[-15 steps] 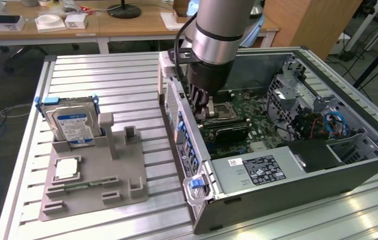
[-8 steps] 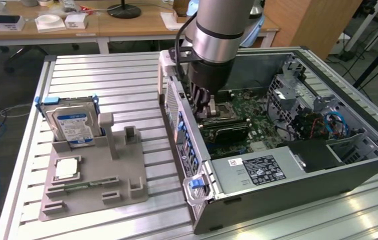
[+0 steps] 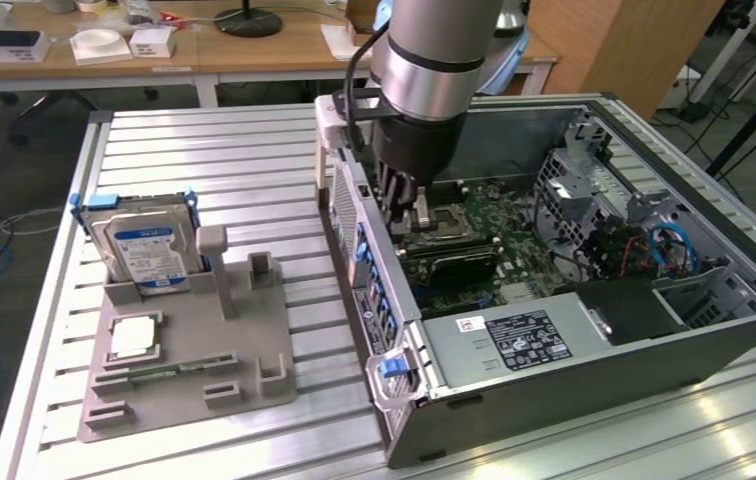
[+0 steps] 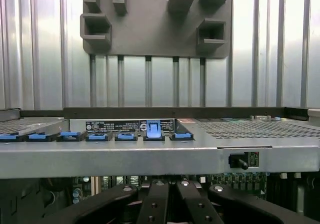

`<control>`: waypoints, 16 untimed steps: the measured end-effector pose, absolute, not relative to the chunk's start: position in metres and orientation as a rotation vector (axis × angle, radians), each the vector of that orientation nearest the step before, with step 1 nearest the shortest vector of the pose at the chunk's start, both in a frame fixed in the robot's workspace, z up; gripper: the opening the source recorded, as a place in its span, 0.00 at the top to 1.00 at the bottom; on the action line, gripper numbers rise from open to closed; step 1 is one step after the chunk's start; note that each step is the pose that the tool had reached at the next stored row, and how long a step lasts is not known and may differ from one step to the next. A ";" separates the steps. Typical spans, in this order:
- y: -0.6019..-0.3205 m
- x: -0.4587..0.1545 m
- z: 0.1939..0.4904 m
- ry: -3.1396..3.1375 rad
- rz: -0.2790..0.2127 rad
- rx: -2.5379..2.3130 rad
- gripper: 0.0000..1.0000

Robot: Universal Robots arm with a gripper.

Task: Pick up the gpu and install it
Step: 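Press down on the gpu until it lock into place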

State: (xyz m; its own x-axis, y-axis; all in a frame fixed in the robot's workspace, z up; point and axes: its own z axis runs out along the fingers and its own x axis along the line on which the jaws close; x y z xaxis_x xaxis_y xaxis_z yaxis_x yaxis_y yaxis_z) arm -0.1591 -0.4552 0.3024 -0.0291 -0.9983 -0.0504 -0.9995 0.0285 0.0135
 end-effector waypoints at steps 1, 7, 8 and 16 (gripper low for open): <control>-0.455 -0.160 0.302 2.234 0.070 -2.170 0.89; -0.458 -0.160 0.298 2.233 0.069 -2.170 0.89; -0.458 -0.160 0.297 2.235 0.069 -2.170 0.89; -0.459 -0.150 0.297 2.227 0.073 -2.162 0.89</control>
State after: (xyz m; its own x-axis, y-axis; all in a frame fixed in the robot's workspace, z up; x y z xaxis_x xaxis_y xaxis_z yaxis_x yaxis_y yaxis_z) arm -0.1504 -0.4594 0.2971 -0.0298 -0.9978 -0.0589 -0.9995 0.0293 0.0083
